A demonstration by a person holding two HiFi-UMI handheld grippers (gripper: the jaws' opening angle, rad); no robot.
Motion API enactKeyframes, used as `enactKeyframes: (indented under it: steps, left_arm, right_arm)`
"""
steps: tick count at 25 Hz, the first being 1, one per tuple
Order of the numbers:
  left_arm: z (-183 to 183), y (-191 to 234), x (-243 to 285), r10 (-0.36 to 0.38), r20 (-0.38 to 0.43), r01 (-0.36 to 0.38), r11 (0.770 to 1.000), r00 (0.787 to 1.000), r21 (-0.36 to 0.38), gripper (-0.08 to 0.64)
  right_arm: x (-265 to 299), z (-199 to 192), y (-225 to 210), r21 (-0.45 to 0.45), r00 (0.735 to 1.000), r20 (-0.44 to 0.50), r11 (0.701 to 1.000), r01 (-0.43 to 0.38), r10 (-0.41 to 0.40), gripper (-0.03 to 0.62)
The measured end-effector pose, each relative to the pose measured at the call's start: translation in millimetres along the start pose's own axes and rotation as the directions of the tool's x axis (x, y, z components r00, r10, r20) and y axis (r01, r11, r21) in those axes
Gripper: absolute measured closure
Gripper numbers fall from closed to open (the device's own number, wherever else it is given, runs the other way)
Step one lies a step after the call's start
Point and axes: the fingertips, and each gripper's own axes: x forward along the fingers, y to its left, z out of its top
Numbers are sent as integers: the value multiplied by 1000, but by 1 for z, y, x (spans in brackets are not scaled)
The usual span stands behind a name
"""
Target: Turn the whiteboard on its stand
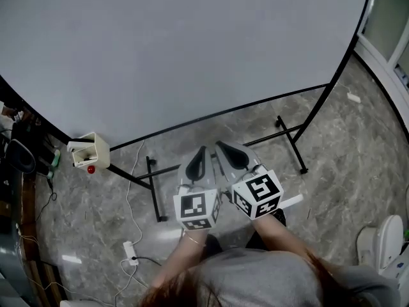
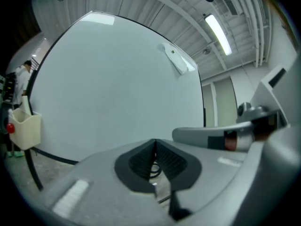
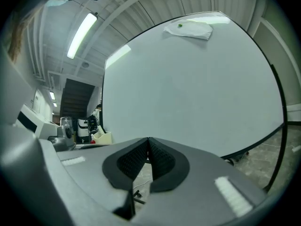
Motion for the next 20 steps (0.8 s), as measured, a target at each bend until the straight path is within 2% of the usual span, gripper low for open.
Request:
enactKeyframes:
  steps: [5,8,10,15,20]
  left_arm:
    - [8,-85,53,47,38,-46,998,998,-34,569]
    - [17,-125,83,57,41,-54,997,998,-56,569]
    - [23,-147,100,51,46,-49,998,998,-41,569]
    - [27,-180,129,39,37,-38,999,999,-25,569]
    - [26,-187,140,12,29,-11,1000,1000,-23,569]
  right_arm:
    - [-45,23,-88,-56,999,-14,997,-53,52,588]
    - [-72,36,-133,-48,998,-22,997,-63,62,589]
    - [-85,39,-157,-45,998,-28,997,-62,61,588]
    - [-99,51,-203,-16,999,-7,999,-40,40,589]
    - [-93,57,-211,-12,999,20,1000,-29,29,588]
